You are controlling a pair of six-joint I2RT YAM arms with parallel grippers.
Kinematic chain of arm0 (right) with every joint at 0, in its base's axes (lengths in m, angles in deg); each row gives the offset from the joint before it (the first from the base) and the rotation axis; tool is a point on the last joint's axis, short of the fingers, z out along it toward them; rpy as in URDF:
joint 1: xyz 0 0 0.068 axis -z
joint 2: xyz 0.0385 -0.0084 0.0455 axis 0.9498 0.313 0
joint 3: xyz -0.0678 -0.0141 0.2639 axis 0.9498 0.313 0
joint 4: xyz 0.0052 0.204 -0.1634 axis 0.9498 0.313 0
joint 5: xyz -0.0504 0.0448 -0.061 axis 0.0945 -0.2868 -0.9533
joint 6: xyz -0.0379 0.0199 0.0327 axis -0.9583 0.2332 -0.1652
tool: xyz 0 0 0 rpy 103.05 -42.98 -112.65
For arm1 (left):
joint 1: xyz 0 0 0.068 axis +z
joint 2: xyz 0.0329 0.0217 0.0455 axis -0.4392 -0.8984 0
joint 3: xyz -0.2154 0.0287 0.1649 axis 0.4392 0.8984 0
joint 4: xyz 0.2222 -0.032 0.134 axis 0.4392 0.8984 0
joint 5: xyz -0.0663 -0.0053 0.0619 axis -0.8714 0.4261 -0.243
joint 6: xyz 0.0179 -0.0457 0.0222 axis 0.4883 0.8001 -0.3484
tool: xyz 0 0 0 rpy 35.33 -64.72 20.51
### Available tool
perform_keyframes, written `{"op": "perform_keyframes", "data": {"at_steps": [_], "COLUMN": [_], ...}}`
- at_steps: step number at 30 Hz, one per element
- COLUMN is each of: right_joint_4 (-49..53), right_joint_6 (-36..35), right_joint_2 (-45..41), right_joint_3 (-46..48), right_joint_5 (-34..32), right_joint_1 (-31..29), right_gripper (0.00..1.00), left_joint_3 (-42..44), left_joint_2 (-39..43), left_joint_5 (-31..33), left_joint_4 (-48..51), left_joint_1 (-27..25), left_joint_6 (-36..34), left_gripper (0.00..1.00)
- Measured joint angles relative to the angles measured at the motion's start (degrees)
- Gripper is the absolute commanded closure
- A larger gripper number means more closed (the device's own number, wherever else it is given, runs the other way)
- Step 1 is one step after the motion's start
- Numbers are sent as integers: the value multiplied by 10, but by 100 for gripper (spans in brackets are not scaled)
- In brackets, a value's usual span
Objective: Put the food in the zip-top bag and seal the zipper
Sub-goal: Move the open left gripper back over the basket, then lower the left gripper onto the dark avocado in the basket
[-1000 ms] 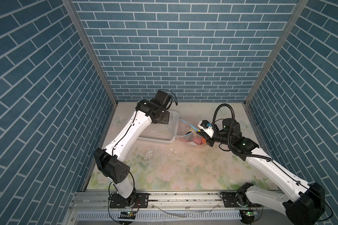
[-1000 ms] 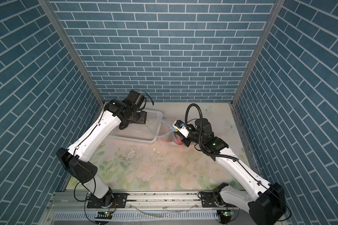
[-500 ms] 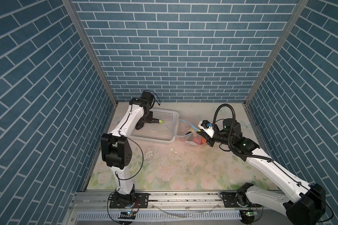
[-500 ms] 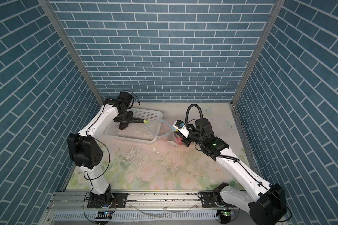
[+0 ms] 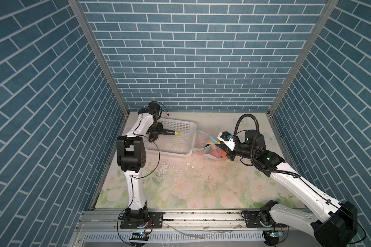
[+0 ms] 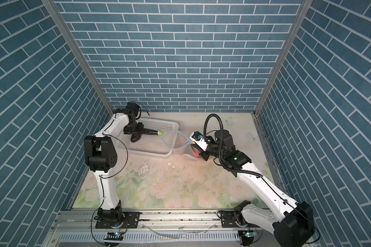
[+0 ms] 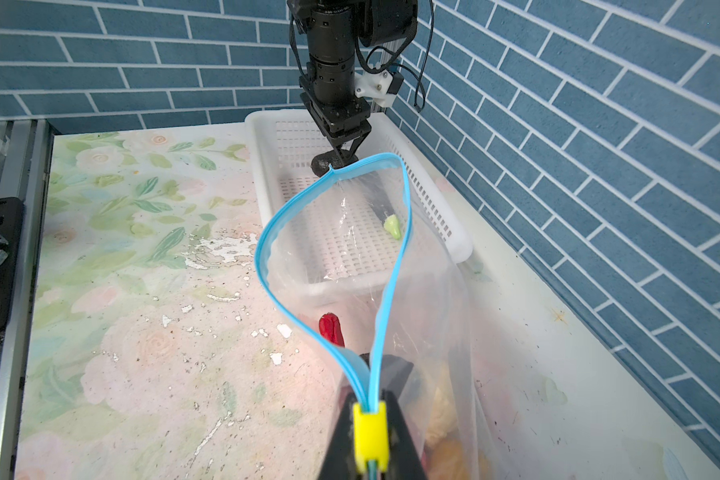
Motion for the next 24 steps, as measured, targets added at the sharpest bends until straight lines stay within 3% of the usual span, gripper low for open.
{"op": "perform_keyframes", "data": {"at_steps": [24], "right_joint_4": [-1], "right_joint_6": [0], "right_joint_2": [0], "right_joint_3": [0], "right_joint_5": [-2], "right_joint_1": [0], "right_gripper": [100], "left_joint_3": [-85], "left_joint_2": [-107], "left_joint_5": [-28], "left_joint_4": [18], "left_joint_1": [19], "left_joint_6": [-2], "left_gripper": [36]}}
